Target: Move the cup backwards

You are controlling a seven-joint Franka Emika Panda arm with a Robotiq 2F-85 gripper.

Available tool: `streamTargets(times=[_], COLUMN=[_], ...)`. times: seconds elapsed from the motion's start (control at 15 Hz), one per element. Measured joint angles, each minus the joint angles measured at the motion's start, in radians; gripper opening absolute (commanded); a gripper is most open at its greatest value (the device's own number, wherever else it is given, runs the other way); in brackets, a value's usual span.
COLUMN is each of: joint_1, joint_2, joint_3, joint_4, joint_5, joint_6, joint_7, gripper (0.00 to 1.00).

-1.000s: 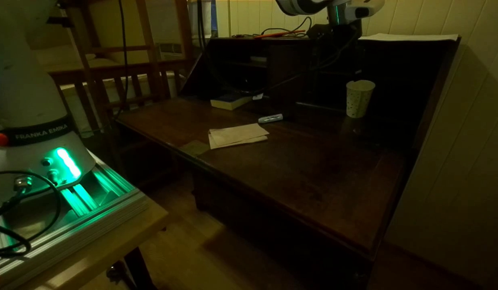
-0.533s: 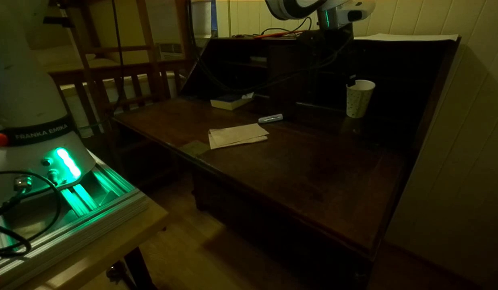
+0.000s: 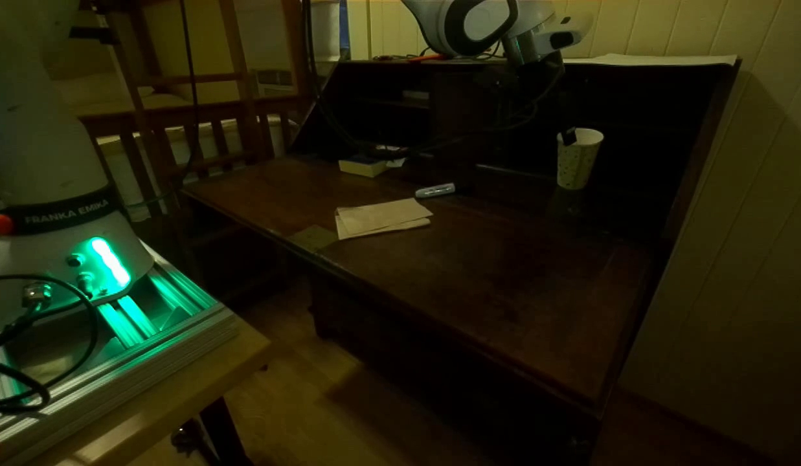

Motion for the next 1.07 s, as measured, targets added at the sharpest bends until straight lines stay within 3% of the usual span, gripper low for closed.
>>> streamTargets(times=[0.27,0.53,0.6,0.73,1.07], joint_1=[0.0,0.001,0.0,-0.002,-0.007], joint_2=[0.002,0.043,0.058,0.085,0.123], joint_3=[0.0,0.009,0.012,0.02,0.033], joint_4=[0.0,0.001,0.003,0.006,0.015], joint_5=[0.0,0.0,0.0,-0.001,-0.008], joint_6=[0.008,0.125,0.152,0.194,0.26], joint_7=[0.0,-0.022,-0.029,-0.044,-0.072], gripper=[1.0,1.0,0.75,0.68,0.31])
